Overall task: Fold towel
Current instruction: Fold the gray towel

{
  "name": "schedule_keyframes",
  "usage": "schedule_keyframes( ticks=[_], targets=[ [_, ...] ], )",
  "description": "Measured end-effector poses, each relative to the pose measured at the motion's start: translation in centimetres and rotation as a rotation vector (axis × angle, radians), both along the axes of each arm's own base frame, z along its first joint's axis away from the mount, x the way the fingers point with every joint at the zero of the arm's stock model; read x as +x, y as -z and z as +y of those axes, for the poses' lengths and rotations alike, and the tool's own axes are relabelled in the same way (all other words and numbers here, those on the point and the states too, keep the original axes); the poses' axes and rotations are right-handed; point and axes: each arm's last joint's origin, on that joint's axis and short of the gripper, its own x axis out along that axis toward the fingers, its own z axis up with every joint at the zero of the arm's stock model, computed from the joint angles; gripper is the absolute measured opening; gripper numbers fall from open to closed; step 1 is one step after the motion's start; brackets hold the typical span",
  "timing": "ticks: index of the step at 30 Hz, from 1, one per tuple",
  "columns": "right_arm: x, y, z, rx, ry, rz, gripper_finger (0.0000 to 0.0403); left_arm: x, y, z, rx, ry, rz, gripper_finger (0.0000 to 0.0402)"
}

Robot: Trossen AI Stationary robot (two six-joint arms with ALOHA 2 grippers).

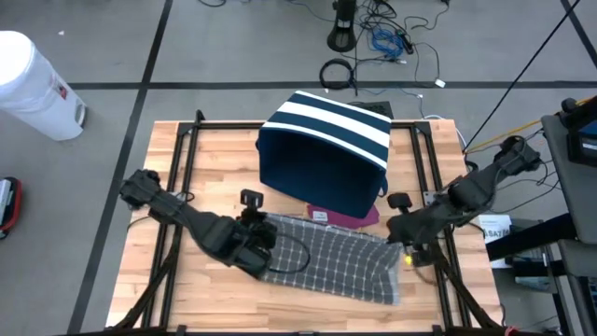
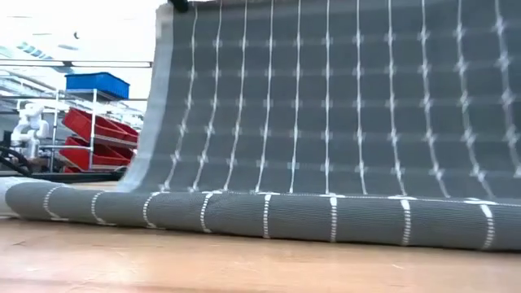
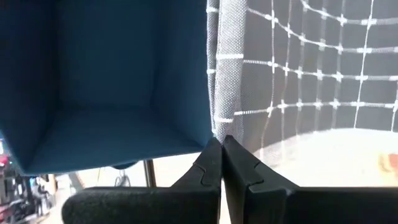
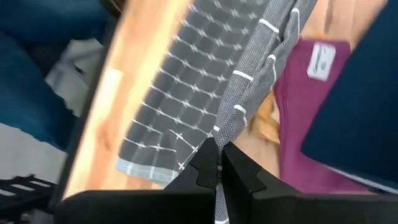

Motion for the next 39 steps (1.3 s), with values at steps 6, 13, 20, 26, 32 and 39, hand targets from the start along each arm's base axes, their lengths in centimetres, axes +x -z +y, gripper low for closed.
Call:
schedule_keyframes(
  ticks=[6,13,20,26,32,39],
  targets=[
    [2.4,2.4,0.7,-0.095,0.053,0.127,0.0,0.6,3.7,0.8,0.011,-0.002,0.075,0.0],
    [4.3,5.4,0.6,-0.234,0.132,0.327,0.0,0.9,7.4,1.4,0.001,-0.017,0.096,0.0],
    [4.9,7.2,-0.6,-0.376,0.252,0.497,0.0,1.6,9.0,1.5,-0.023,0.015,0.052,0.0],
    [6.0,8.3,-1.1,-0.399,0.251,0.544,0.0,1.7,9.1,2.0,-0.034,0.002,0.072,0.0],
    [6.1,8.3,-1.7,-0.421,0.322,0.553,0.002,1.1,9.1,2.8,-0.034,-0.085,0.112,0.0],
    [5.0,8.2,-2.4,-0.486,0.408,0.656,0.0051,1.8,9.9,3.4,-0.065,-0.124,0.059,0.0]
  ],
)
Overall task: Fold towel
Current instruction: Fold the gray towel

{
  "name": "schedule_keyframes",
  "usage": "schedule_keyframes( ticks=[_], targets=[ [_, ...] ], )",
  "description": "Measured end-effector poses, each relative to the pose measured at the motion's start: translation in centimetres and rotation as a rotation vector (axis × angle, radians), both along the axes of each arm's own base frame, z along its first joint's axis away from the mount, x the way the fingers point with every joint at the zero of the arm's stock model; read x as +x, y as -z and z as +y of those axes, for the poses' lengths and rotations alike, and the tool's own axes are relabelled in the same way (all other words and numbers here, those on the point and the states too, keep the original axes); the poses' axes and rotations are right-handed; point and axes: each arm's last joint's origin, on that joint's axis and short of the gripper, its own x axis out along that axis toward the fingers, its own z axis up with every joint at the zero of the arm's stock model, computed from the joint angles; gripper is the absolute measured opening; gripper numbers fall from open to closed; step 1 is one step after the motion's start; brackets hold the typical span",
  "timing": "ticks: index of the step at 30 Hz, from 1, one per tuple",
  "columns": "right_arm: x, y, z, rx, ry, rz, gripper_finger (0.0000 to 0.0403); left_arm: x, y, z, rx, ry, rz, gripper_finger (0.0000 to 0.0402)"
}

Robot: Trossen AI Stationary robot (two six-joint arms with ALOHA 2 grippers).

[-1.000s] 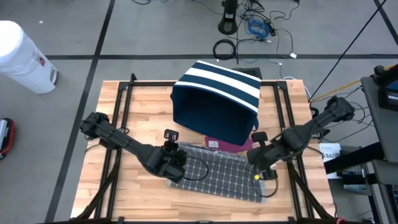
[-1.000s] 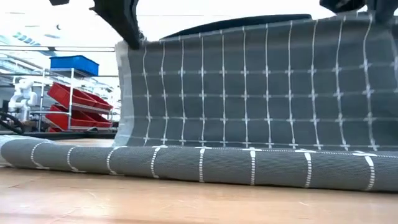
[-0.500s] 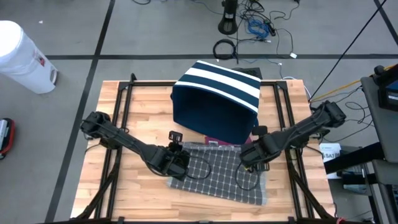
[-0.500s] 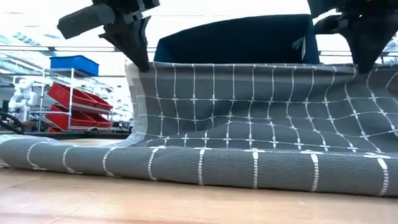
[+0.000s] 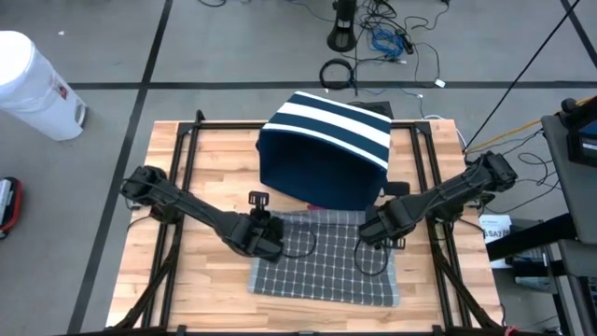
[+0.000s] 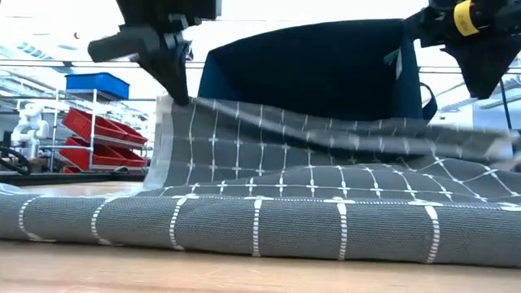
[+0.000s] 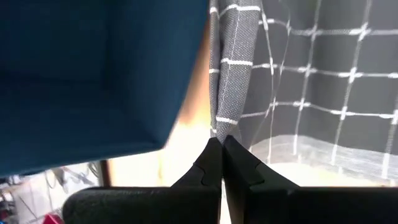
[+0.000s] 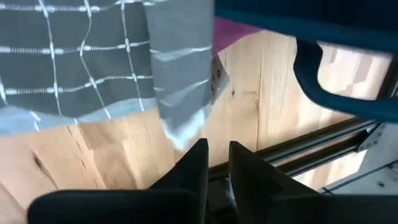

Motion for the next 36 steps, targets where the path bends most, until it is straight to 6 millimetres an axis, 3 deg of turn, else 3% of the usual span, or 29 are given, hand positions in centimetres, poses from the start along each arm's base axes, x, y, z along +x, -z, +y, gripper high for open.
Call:
schedule_keyframes(
  ticks=[6,12,18,25,31,36],
  targets=[
    [-0.3,0.0,0.6,-0.008,0.025,-0.03,0.005,-0.4,2.6,1.6,-0.054,-0.054,0.07,0.0],
    [-0.6,0.7,1.9,-0.014,0.023,-0.08,0.0112,-1.3,4.3,2.1,-0.047,-0.083,0.115,0.0],
    [-1.8,3.6,3.3,-0.039,-0.021,-0.114,0.0156,-1.1,4.4,1.7,-0.059,-0.061,0.083,0.0],
    [-3.5,7.1,5.5,-0.028,-0.109,-0.22,0.015,-0.7,4.4,2.1,-0.061,-0.038,0.08,0.0],
    [-4.3,7.3,6.9,-0.107,-0.207,-0.358,0.0131,-0.3,4.5,2.9,-0.072,-0.048,0.078,0.0],
    [-4.5,7.6,7.4,-0.158,-0.274,-0.374,0.0132,0.0,4.5,3.3,-0.097,-0.052,0.071,0.0]
  ],
)
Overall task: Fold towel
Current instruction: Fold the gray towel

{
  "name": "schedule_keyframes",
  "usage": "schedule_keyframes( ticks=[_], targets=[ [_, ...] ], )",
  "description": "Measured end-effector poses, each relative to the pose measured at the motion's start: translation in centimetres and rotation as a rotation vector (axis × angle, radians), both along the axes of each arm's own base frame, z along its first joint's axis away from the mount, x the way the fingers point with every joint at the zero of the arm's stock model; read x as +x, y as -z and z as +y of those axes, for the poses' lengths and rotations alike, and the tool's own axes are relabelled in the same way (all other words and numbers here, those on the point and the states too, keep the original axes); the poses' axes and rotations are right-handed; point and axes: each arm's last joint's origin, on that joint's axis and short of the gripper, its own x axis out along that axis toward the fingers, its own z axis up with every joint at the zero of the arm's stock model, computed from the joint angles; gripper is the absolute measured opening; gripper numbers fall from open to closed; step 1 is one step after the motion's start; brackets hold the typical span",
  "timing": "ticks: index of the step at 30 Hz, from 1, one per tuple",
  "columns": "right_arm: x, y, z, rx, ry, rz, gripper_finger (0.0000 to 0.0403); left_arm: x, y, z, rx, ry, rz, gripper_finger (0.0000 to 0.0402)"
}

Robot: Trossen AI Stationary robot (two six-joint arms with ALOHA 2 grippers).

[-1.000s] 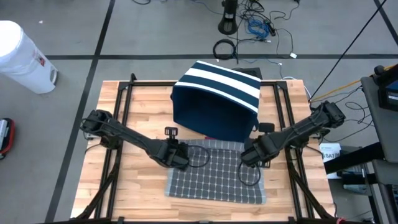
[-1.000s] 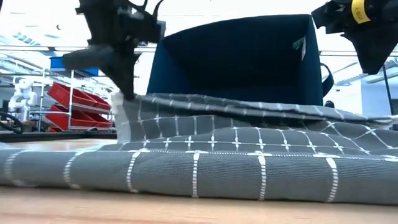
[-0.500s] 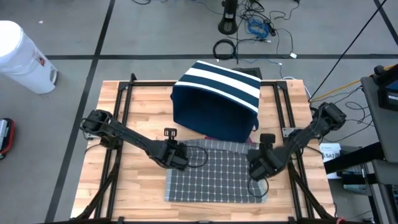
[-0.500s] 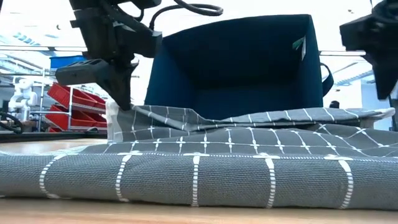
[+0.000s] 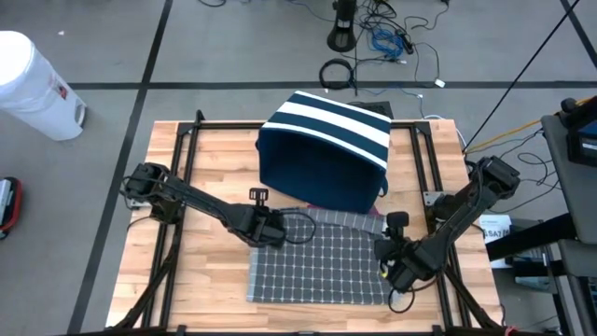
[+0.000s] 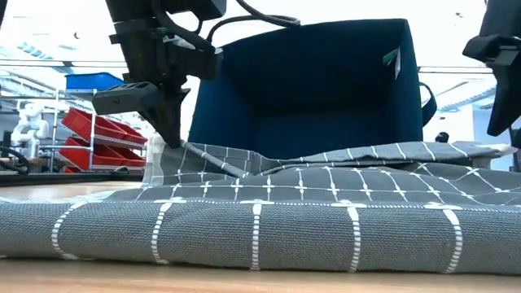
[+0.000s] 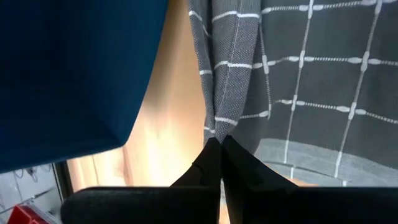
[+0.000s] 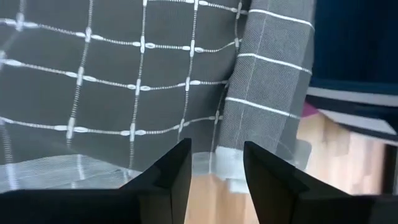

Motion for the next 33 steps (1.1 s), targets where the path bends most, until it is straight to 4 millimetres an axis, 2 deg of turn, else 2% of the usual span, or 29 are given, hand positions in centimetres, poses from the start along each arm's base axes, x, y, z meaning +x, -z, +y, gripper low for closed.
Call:
schedule_keyframes(
  ticks=[6,12,17,23,26,30,33],
  targets=[
    [0.3,2.0,-0.3,-0.082,-0.056,0.054,0.0139,0.2,0.0,-0.1,-0.024,0.023,-0.01,0.0],
    [0.3,4.1,-1.0,-0.251,-0.047,0.114,0.0139,0.3,0.0,-0.2,-0.033,0.023,-0.01,0.0],
    [1.0,4.8,-1.4,-0.352,-0.05,0.071,0.0137,0.3,0.0,-0.2,-0.04,0.032,-0.004,0.0],
    [2.0,5.3,-2.5,-0.377,0.01,0.082,0.0128,0.3,0.0,-0.2,-0.04,0.036,-0.002,0.0],
    [2.4,5.3,-3.3,-0.378,0.075,0.081,0.0099,0.3,0.0,-0.2,-0.039,0.036,-0.002,0.0],
    [2.3,4.6,-3.8,-0.356,0.109,0.095,0.0017,0.2,0.0,-0.2,-0.038,0.036,0.003,0.0],
    [2.0,3.2,-3.9,-0.299,0.126,0.067,0.0008,0.0,0.1,-0.1,-0.033,0.036,0.024,0.0]
  ],
)
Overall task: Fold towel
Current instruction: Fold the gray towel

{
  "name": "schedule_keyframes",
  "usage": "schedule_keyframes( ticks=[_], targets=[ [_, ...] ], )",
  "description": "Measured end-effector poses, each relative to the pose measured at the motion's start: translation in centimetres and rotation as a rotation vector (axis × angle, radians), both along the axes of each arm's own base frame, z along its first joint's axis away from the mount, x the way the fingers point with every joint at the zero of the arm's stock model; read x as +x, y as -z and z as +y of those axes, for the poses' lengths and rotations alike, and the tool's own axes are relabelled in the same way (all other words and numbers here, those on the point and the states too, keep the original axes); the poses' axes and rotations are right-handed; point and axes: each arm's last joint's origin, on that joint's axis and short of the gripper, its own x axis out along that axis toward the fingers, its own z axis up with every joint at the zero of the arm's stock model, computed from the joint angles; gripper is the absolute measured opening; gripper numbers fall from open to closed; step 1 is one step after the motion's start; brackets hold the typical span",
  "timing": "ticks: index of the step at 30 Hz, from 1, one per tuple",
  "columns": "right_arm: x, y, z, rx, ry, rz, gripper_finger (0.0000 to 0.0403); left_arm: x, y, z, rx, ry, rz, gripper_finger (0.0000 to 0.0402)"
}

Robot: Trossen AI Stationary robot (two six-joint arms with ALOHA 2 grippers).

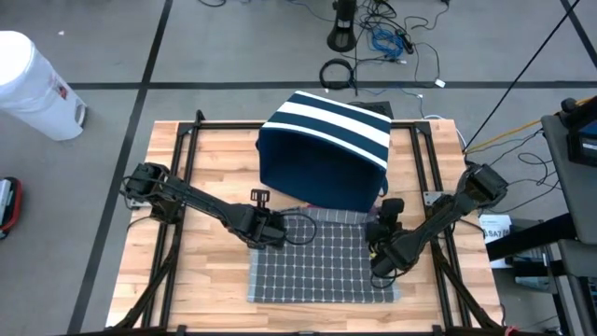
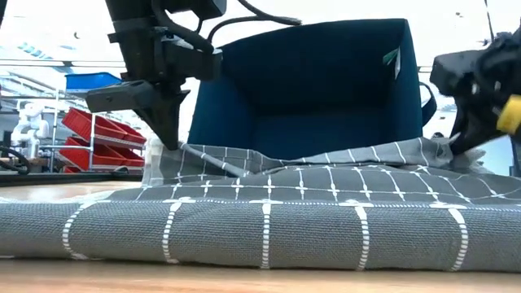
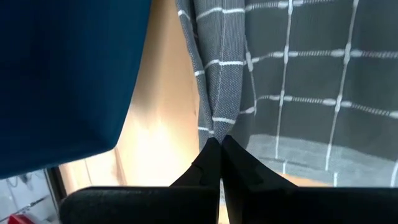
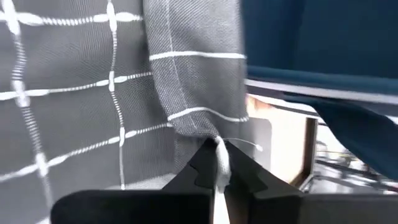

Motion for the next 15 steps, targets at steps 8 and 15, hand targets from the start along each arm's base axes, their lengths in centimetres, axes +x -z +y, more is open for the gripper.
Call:
schedule_keyframes(
  ticks=[8,15],
  targets=[
    [-1.1,-5.9,-0.6,0.199,0.019,-0.199,0.0001,-0.1,-0.9,-0.1,0.038,0.012,-0.016,0.0],
    [-2.7,-9.7,-1.3,0.333,-0.013,-0.318,0.0001,0.1,-3.9,-1.6,0.055,0.08,-0.088,0.0]
  ],
)
